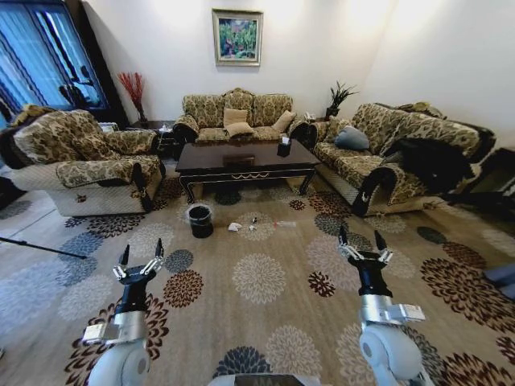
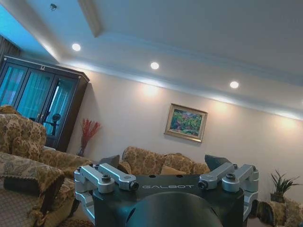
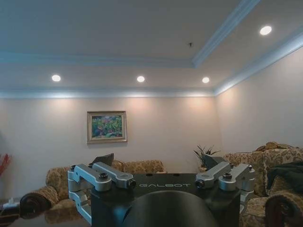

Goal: Move to the front of the table and pick up the trash from the floor, then place it into the trash bin.

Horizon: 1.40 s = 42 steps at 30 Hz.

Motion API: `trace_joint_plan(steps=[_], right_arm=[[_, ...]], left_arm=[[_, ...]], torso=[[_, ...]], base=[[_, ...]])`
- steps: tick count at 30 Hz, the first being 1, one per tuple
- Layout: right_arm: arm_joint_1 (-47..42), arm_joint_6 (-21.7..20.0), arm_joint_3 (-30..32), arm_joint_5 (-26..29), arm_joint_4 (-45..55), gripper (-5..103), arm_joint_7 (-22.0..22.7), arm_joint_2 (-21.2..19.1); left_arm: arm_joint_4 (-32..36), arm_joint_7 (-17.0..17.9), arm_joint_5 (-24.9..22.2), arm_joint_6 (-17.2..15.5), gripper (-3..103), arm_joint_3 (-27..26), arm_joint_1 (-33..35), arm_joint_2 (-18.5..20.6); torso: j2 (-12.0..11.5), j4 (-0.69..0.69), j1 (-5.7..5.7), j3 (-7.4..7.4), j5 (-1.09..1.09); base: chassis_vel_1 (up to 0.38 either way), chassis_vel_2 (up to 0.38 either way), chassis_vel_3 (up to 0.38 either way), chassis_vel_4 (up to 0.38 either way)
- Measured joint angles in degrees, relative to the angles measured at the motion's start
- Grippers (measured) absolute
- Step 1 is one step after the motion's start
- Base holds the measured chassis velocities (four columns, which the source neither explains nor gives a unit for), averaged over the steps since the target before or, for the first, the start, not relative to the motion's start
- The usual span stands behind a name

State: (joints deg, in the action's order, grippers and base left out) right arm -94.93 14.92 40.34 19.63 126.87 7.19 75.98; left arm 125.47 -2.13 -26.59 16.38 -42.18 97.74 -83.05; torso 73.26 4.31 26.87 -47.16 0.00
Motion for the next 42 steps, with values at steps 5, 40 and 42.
trace_joint_plan(steps=[5, 40, 42], right_arm=[[-0.8, 0.0, -0.2, -1.8, -0.5, 100, -0.6, 0.2], [-5.1, -3.0, 0.6, -10.0, 2.2, 100, -4.3, 0.5], [-5.2, -3.0, 0.6, -10.1, 2.2, 100, -4.4, 0.6]], left_arm=[[-1.1, -0.1, 0.6, 0.2, 100, 0.4, 1.0, -0.2], [-1.2, -0.3, 5.6, 2.1, 100, 0.2, 6.2, -0.1], [-1.2, -0.3, 5.7, 2.4, 100, 0.1, 6.6, -0.1]], torso=[[0.0, 0.00, 0.00, 0.00, 0.00], [-3.9, 0.00, -1.78, 2.11, 0.00], [-4.8, 0.00, -2.21, 2.65, 0.00]], base=[[0.000, 0.000, 0.000, 0.000], [0.000, 0.000, 0.000, 0.000], [0.000, 0.000, 0.000, 0.000]])
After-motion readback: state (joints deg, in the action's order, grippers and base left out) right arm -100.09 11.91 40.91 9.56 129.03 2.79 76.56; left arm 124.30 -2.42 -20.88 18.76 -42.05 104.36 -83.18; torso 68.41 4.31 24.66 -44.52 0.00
